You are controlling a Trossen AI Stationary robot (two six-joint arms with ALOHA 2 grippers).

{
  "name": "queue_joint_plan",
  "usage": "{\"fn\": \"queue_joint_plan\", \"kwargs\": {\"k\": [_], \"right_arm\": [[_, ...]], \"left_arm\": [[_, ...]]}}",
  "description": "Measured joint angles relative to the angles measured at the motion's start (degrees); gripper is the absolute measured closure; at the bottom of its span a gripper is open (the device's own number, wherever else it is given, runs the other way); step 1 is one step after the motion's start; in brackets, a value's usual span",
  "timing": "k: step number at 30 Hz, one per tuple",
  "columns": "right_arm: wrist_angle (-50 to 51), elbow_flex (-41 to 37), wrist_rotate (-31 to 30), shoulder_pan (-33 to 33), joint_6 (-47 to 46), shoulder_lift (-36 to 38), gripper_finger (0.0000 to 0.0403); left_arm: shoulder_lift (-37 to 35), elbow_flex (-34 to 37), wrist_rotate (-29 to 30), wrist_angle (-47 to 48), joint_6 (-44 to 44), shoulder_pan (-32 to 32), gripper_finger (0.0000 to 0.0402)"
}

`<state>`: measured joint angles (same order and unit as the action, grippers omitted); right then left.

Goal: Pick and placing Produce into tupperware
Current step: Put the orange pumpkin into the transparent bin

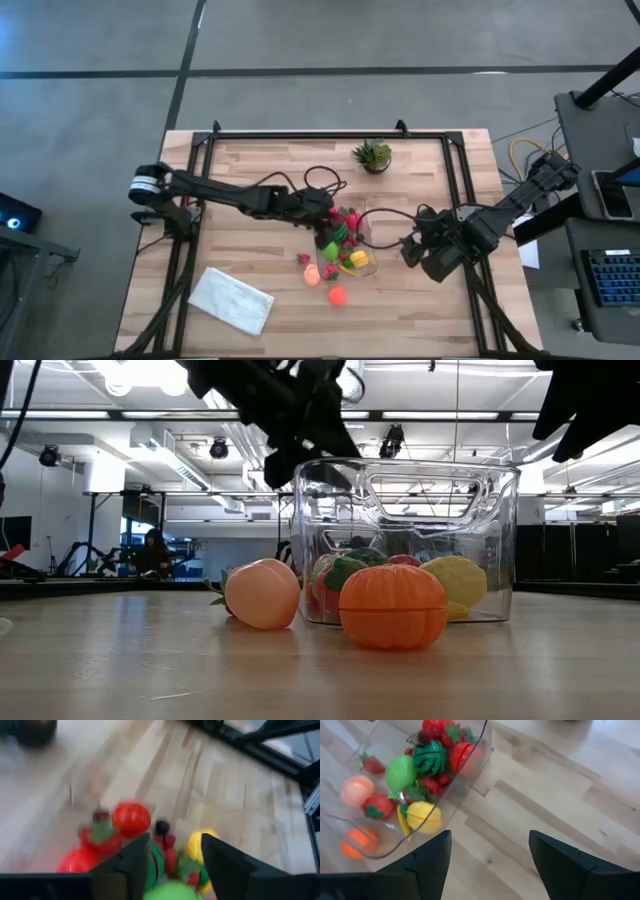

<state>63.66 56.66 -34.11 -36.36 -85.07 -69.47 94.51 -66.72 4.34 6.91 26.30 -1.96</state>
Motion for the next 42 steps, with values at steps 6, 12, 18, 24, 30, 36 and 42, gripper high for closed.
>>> {"fn": "queue_joint_plan", "kwargs": {"k": [6,12,18,24,30,36,42], "right_arm": [[-0.04,-0.04,4.42,0.01,-0.67,0.04,0.0145],[-10.85,-0.42,8.07,-0.80,5.10,-0.02,0.0145],[-25.67,1.51,7.39,-3.84,1.28,-6.95,0.0149],[-24.70,11.37,9.32,-5.72,-13.21,-22.75,0.0171],[-20.28,26.69,11.77,-5.83,-24.19,-38.01,0.0177],[-3.69,43.57,13.71,-5.62,-33.52,-49.21,0.0162],[9.76,57.55,13.56,-4.39,-36.91,-56.94,0.0124]], "left_arm": [[0.43,-0.50,-0.77,1.70,4.18,-0.02,0.0186],[-4.62,-0.48,0.34,7.30,6.36,-1.16,0.0178],[-9.04,-0.04,10.44,19.45,-7.27,-6.29,0.0178],[-13.45,1.15,14.66,31.65,-11.99,-10.73,0.0178],[-18.26,6.69,16.92,32.71,-12.86,-12.48,0.0178],[-25.17,15.42,13.25,32.12,-13.15,-13.54,0.0178],[-31.63,23.15,12.96,30.25,-6.40,-14.29,0.0178]]}}
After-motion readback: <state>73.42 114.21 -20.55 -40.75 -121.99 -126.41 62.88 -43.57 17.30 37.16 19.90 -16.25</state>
